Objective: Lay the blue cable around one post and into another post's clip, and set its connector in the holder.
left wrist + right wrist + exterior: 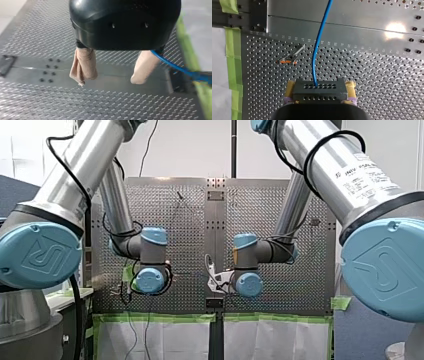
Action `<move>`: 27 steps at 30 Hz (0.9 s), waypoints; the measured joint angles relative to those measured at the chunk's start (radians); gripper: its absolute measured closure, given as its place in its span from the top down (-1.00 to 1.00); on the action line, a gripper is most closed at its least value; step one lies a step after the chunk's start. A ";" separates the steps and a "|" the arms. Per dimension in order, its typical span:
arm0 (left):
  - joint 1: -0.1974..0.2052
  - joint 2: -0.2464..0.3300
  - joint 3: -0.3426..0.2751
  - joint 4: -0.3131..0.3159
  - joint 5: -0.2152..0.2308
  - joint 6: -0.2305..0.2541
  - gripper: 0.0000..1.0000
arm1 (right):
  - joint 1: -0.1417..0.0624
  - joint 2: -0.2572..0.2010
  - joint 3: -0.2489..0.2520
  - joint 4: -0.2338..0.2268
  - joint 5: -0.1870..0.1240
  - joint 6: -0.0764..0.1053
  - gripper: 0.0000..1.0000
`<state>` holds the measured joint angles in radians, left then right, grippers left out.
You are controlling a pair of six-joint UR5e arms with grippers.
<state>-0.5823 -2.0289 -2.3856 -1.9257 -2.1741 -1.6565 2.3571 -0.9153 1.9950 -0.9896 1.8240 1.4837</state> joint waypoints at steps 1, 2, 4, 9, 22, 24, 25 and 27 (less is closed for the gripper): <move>-0.008 -0.008 0.000 -0.004 -0.002 -0.003 1.00 | 0.000 0.000 0.000 0.000 0.000 0.000 -1.00; -0.019 -0.020 0.000 -0.009 -0.003 -0.005 1.00 | 0.000 0.000 0.000 0.000 0.000 0.000 -1.00; -0.033 -0.036 0.000 -0.012 -0.004 -0.008 1.00 | 0.000 0.000 0.000 0.000 0.000 0.000 -1.00; -0.047 -0.067 0.001 -0.015 -0.005 -0.009 1.00 | 0.000 0.000 0.000 0.000 0.000 0.000 -1.00; -0.046 -0.072 0.000 -0.010 0.000 -0.014 1.00 | 0.003 0.004 -0.004 0.003 0.003 0.003 -1.00; -0.046 -0.064 0.005 0.000 0.013 -0.027 1.00 | 0.015 0.013 -0.015 0.015 0.015 0.015 -1.00; -0.046 -0.059 0.007 0.002 0.019 -0.034 1.00 | 0.021 0.014 -0.022 0.022 0.022 0.022 -1.00; -0.044 -0.043 0.010 -0.003 0.033 -0.051 1.00 | 0.039 0.007 -0.040 0.040 0.040 0.040 -1.00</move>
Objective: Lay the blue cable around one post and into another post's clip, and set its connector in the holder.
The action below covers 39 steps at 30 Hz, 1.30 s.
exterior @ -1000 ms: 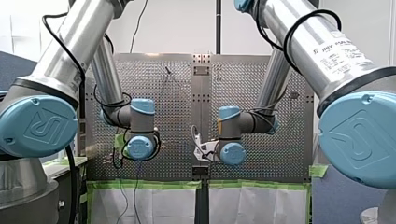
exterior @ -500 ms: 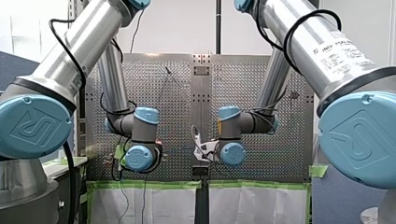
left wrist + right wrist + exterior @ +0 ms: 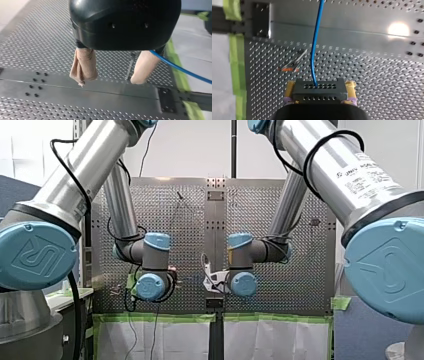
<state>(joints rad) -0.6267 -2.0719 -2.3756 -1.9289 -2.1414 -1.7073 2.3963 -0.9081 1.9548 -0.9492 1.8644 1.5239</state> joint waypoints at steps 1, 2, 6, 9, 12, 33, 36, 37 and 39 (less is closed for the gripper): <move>0.002 0.007 0.001 -0.004 0.003 -0.007 1.00 | 0.006 -0.006 -0.009 0.009 0.009 0.009 -1.00; 0.004 0.016 0.002 -0.012 0.006 -0.015 1.00 | 0.010 -0.013 -0.017 0.018 0.018 0.018 -1.00; 0.017 0.048 0.005 -0.041 0.005 -0.045 1.00 | 0.021 -0.052 -0.044 0.060 0.060 0.036 -1.00; 0.028 0.076 0.014 -0.068 -0.012 -0.063 1.00 | 0.022 -0.083 -0.062 0.092 0.075 0.038 -1.00; 0.040 0.107 0.035 -0.098 -0.040 -0.069 1.00 | 0.018 -0.112 -0.086 0.121 0.078 0.041 -1.00; 0.092 0.326 0.249 -0.318 0.041 -0.211 1.00 | -0.020 -0.325 -0.297 0.334 0.057 0.020 -1.00; 0.098 0.361 0.284 -0.352 0.034 -0.236 1.00 | -0.024 -0.352 -0.324 0.361 0.050 0.002 -1.00; 0.100 0.371 0.294 -0.363 0.031 -0.241 1.00 | -0.025 -0.361 -0.333 0.370 0.046 -0.003 -1.00; 0.105 0.393 0.316 -0.385 0.020 -0.248 1.00 | -0.026 -0.382 -0.354 0.391 0.039 -0.017 -1.00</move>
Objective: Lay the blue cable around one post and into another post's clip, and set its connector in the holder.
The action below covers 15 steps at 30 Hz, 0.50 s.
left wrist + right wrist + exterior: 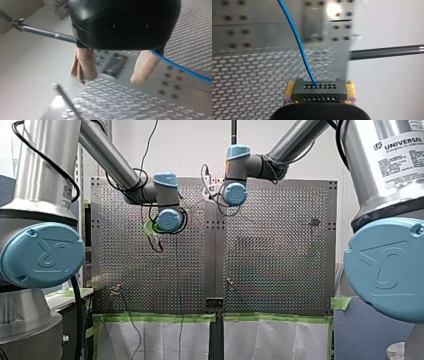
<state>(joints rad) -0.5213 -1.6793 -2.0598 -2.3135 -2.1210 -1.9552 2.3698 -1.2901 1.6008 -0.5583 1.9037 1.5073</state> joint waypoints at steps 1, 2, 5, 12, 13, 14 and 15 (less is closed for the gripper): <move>0.003 0.009 0.009 -0.009 -0.006 -0.002 1.00 | 0.000 -0.009 -0.009 0.009 -0.002 -0.007 -1.00; 0.006 0.021 0.021 -0.021 -0.014 -0.004 1.00 | 0.000 -0.017 -0.017 0.017 -0.004 -0.013 -1.00; 0.015 0.047 0.047 -0.047 -0.035 -0.007 1.00 | 0.000 -0.045 -0.045 0.045 -0.007 -0.035 -1.00; 0.029 0.114 0.114 -0.114 -0.048 -0.011 1.00 | 0.001 -0.112 -0.112 0.112 -0.009 -0.049 -1.00; 0.032 0.122 0.122 -0.122 -0.048 -0.010 1.00 | 0.002 -0.119 -0.119 0.119 -0.009 -0.050 -1.00; 0.036 0.132 0.132 -0.133 -0.049 -0.008 1.00 | 0.003 -0.124 -0.126 0.127 -0.009 -0.052 -1.00; 0.040 0.141 0.141 -0.141 -0.049 -0.004 1.00 | 0.005 -0.125 -0.137 0.137 -0.009 -0.057 -1.00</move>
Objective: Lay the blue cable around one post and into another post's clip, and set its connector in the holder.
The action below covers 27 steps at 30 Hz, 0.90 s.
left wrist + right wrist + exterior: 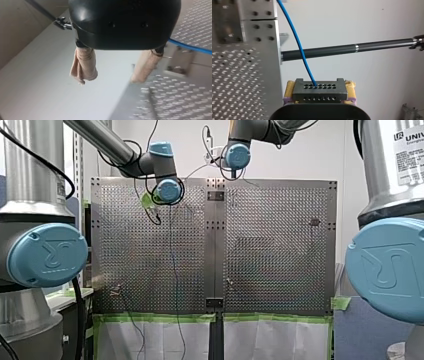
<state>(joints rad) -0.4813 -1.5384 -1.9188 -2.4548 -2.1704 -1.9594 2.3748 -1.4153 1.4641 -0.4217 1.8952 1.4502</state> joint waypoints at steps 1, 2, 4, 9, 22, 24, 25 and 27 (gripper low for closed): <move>0.006 0.009 0.009 -0.008 0.000 0.003 1.00 | 0.002 0.002 -0.008 0.008 0.000 -0.005 -1.00; 0.015 0.022 0.021 -0.021 0.003 0.007 1.00 | 0.003 0.007 -0.017 0.017 0.000 -0.009 -1.00; 0.032 0.041 0.041 -0.040 0.013 0.009 1.00 | 0.007 0.022 -0.038 0.038 0.000 -0.018 -1.00; 0.086 0.097 0.097 -0.097 0.061 0.007 1.00 | 0.013 0.070 -0.093 0.094 -0.007 -0.025 -1.00; 0.216 0.123 0.193 -0.226 0.190 0.033 1.00 | 0.017 0.104 -0.222 0.228 -0.048 -0.019 -1.00; 0.238 0.103 0.202 -0.249 0.212 0.048 1.00 | 0.019 0.117 -0.242 0.251 -0.049 -0.019 -1.00; 0.247 0.094 0.207 -0.257 0.221 0.053 1.00 | 0.019 0.124 -0.251 0.260 -0.050 -0.018 -1.00; 0.268 0.073 0.222 -0.279 0.242 0.060 1.00 | 0.021 0.140 -0.270 0.281 -0.051 -0.016 -1.00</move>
<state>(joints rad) -0.2132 -1.4650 -1.6967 -2.7339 -1.9280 -1.8990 2.3962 -1.2753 1.1940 -0.1409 1.8446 1.4340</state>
